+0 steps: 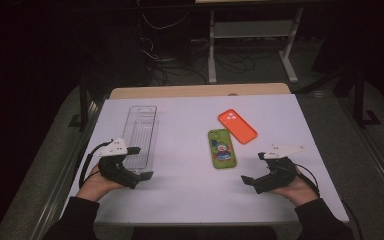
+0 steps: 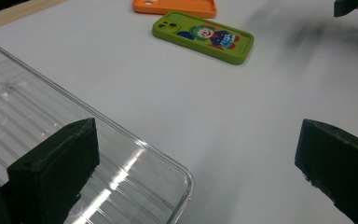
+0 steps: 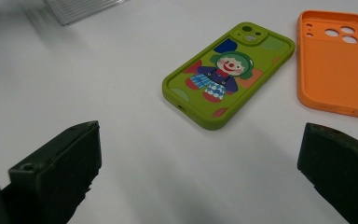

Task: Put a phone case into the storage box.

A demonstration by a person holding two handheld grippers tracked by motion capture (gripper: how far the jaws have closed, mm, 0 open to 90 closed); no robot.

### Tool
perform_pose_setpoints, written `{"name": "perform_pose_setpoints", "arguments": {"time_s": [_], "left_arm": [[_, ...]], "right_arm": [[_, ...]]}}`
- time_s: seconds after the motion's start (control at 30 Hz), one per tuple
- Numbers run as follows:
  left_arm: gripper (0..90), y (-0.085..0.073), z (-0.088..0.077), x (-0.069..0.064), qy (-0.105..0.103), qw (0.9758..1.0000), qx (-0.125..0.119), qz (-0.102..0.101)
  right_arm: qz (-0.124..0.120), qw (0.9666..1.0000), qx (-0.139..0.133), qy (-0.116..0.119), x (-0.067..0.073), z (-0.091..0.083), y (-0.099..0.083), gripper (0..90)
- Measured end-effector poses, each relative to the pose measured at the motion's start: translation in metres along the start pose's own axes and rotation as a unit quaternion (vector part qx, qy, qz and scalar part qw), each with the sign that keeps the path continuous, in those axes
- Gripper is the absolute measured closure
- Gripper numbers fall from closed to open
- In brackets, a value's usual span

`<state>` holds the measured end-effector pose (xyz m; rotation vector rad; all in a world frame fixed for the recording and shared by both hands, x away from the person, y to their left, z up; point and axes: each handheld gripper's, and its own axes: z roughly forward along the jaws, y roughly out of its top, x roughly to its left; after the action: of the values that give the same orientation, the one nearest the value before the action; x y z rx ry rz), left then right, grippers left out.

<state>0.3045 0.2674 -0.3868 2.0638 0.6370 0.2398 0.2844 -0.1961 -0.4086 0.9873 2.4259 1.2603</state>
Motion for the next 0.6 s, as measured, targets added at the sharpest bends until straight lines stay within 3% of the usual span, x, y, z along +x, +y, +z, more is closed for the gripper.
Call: {"name": "perform_pose_setpoints", "arguments": {"time_s": [0.6], "left_arm": [[0.0, 0.0000, -0.0003, -0.0007, 0.002, 1.0000, 0.001, -0.001]], "right_arm": [[0.008, 0.9997, 0.016, -0.016, -0.0018, 0.0049, 0.0074, 0.0]]}}
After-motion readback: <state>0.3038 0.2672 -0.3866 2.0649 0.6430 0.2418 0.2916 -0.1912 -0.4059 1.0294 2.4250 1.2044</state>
